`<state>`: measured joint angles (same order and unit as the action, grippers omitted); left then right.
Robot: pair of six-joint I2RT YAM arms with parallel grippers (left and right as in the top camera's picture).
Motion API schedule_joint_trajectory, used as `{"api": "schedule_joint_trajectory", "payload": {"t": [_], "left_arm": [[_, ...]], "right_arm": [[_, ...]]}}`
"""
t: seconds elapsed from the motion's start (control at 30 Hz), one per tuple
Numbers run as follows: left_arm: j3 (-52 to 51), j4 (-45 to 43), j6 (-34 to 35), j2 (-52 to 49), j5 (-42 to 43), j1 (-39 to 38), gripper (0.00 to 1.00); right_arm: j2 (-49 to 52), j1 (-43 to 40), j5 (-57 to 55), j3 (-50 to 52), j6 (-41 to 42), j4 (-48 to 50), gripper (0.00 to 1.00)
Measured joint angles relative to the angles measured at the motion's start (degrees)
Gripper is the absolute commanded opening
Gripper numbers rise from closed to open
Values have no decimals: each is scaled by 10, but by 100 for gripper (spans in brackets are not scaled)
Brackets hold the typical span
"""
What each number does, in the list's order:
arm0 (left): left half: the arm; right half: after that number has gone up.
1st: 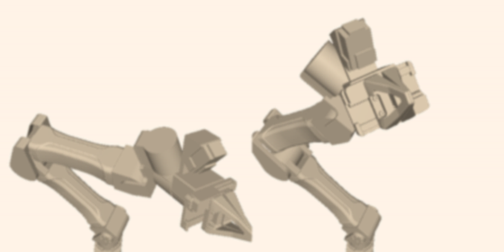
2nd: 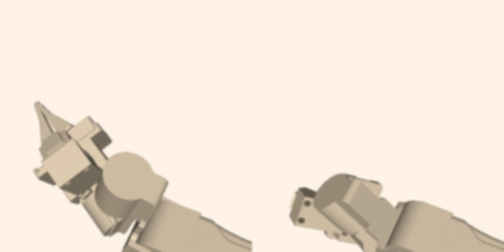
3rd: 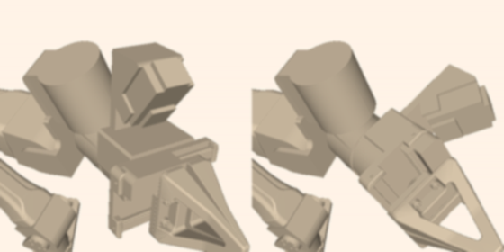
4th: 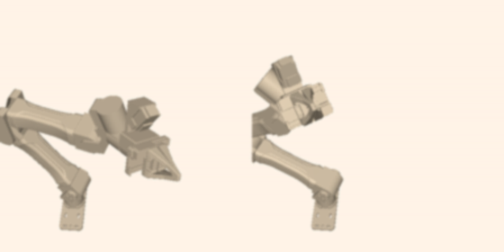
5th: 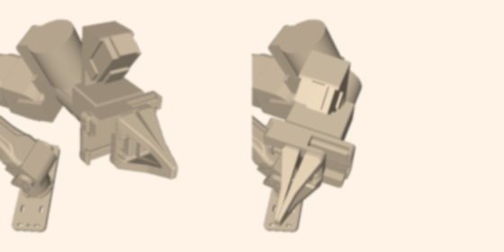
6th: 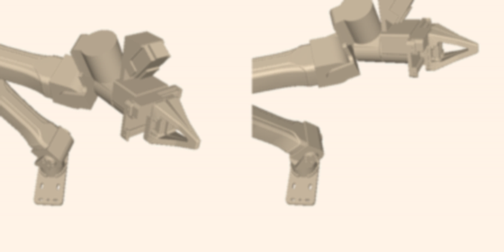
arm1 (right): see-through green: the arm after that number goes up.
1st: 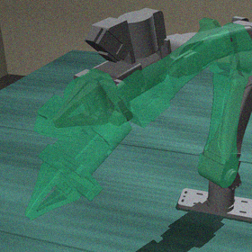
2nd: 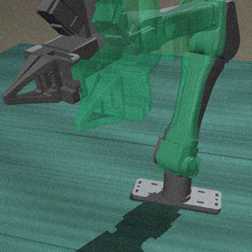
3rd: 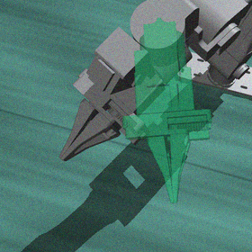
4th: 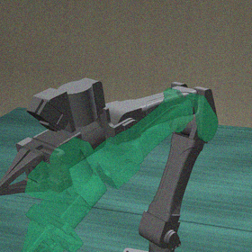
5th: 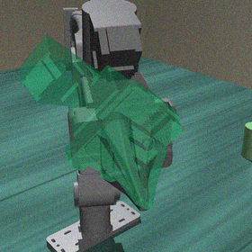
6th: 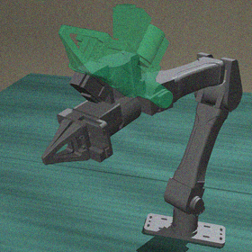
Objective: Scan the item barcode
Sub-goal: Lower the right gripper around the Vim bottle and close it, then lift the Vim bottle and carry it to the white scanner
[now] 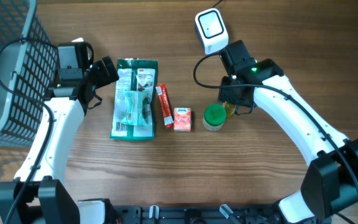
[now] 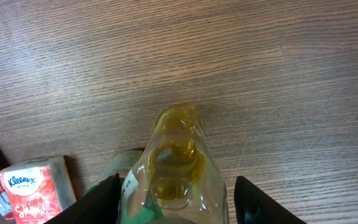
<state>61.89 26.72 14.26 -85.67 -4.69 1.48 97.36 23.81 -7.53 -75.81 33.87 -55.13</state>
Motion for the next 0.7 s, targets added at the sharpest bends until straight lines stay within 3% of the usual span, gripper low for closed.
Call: {"api": "schedule_joint_trajectory", "payload": {"t": [0.2,0.4,0.47,0.57,0.7], "left_arm": [[0,0,0,0,0,0,100],[0,0,0,0,0,0,100],[0,0,0,0,0,0,100],[0,0,0,0,0,0,100],[0,0,0,0,0,0,100]], "right_arm": [[11,0,0,0,0,0,59],[12,0,0,0,3,2,39],[12,0,0,0,5,5,27],[12,0,0,0,2,10,16],[12,-14,14,-14,-39,2,14]]}}
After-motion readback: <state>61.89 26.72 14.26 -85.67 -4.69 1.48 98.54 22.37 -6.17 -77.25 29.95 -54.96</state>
